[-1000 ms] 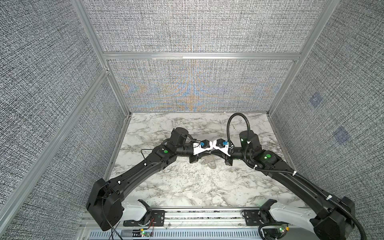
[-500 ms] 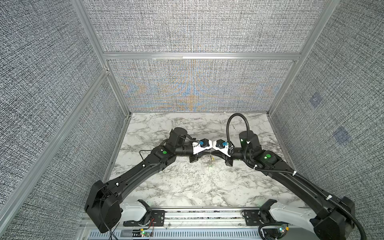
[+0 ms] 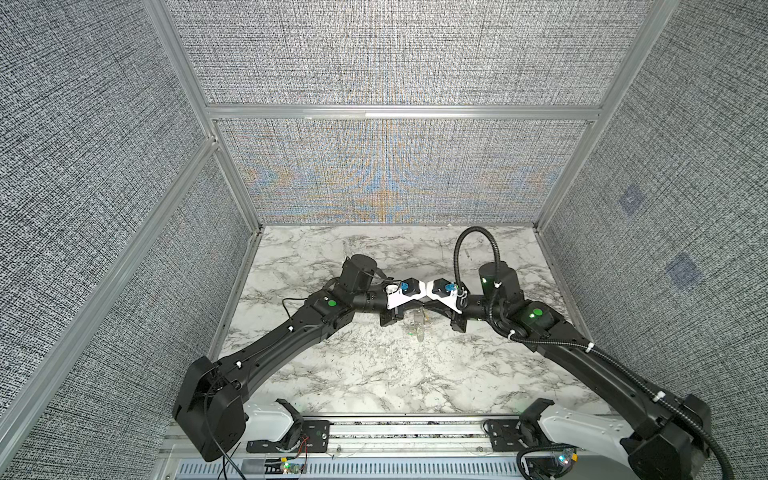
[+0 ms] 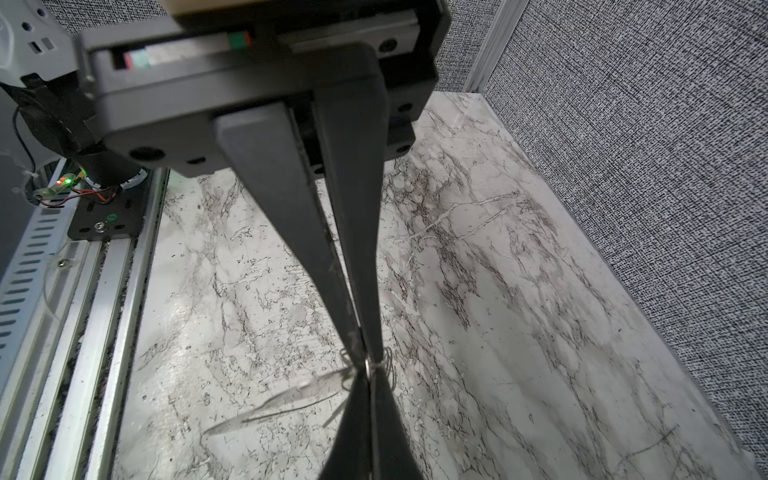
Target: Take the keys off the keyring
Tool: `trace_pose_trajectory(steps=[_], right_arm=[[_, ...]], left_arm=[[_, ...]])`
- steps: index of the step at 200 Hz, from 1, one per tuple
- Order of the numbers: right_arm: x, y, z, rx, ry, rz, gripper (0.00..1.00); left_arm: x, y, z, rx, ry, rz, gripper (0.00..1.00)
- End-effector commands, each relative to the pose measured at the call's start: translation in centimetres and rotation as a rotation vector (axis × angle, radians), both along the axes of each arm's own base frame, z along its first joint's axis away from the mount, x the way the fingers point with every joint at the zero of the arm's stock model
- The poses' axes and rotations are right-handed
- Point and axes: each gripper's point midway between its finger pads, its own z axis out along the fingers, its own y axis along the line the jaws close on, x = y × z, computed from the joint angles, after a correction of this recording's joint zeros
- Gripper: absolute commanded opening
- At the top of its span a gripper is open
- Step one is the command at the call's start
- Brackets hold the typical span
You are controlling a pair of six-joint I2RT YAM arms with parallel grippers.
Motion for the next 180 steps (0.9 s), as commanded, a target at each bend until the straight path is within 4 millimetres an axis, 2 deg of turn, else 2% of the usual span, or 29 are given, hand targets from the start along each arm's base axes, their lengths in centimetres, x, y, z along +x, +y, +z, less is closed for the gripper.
trace_pose_trajectory(steps=[1,19,23,46,66,85,118,142,180], right_arm=[[0.2,0.3,0.9,0.029,-0.041,0.005,0.0],[0.7,0.1,1.7,0.039,-0.08,-0.02,0.0],[0.6,-0.1,0.6,0.027,-0.066,-0.029,0.0],[1.2,-0.9,0.6,0.013,-0.105,-0.081,0.07],[1.5,-1.4,0.4,-0.005,-0.13,-0.11,0.24],[1.8,-2.2,0.2,-0.016,-0.164,-0.149,0.33],[1.3,-2.8,-0.1,0.001,-0.176,-0.166,0.36],[0.7,-2.3,-0.8,0.021,-0.129,-0.132,0.36],[-0.2,-1.1,-0.2,0.111,-0.102,-0.073,0.36]], left_arm=[[-0.1,-0.2,0.1,-0.004,-0.003,-0.015,0.0],[-0.1,-0.3,0.0,-0.012,0.016,-0.013,0.0],[-0.1,-0.4,0.1,-0.016,0.021,-0.012,0.0],[0.2,-0.6,0.7,-0.062,0.037,0.007,0.0],[0.4,-0.7,1.2,-0.103,0.032,0.019,0.0],[0.5,-0.7,1.6,-0.135,0.022,0.029,0.0],[0.6,-0.7,2.4,-0.201,0.019,0.038,0.0],[0.5,-0.7,3.4,-0.269,0.02,0.039,0.0],[0.2,-0.7,4.0,-0.34,0.036,0.033,0.0]])
